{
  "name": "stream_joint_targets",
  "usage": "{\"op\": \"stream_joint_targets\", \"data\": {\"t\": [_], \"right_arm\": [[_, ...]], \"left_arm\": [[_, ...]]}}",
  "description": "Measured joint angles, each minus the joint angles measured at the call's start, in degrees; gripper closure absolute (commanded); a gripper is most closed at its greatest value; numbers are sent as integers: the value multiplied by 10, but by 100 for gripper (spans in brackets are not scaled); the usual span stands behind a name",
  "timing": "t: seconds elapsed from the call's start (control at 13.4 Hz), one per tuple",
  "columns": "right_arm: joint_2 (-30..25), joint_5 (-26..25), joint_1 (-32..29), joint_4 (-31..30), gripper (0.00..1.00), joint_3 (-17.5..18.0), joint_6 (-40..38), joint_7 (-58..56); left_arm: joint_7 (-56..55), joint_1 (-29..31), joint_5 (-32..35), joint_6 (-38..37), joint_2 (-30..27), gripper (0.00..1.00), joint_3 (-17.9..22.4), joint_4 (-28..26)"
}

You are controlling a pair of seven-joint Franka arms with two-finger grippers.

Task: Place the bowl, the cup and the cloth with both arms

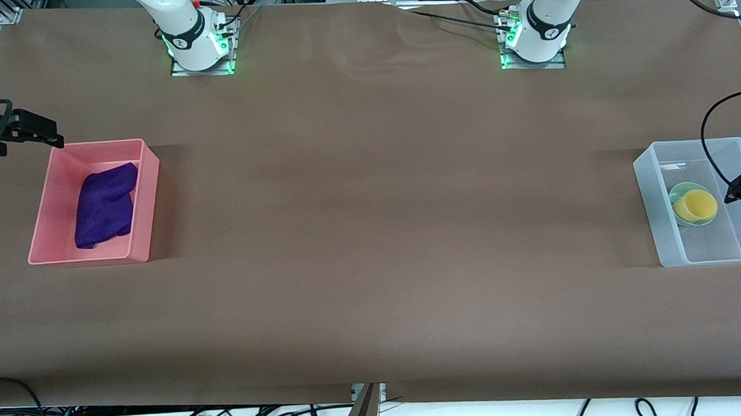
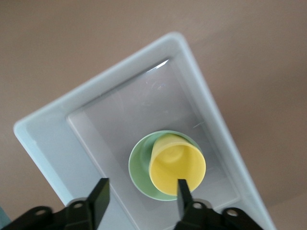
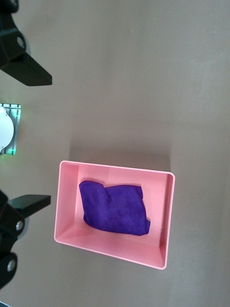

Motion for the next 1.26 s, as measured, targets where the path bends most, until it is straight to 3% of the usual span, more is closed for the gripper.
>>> {"op": "stream_joint_targets", "data": {"t": [0.15, 0.37, 0.6, 0.74, 0.89, 0.97, 1.26], "right_arm": [[0, 0, 0, 0, 0, 0, 0, 0], [4, 0, 0, -1, 0, 0, 0, 0], [6, 0, 1, -1, 0, 0, 0, 0], [6, 0, 0, -1, 0, 0, 0, 0], [7, 0, 0, -1, 0, 0, 1, 0], [7, 0, 0, -1, 0, 0, 1, 0], [7, 0, 1, 0, 0, 0, 1, 0]], "left_arm": [[-52, -1, -1, -72, -30, 0, -48, 26], [-226, -10, -1, -219, -59, 0, -136, 94], [-353, -81, -1, -287, -101, 0, -151, 116], [-380, -143, -14, -301, -132, 0, -116, 109], [-418, -244, -63, -297, -165, 0, -15, 84], [-434, -274, -78, -279, -183, 0, 13, 63], [-455, -299, -83, -234, -251, 0, 34, -29]]}}
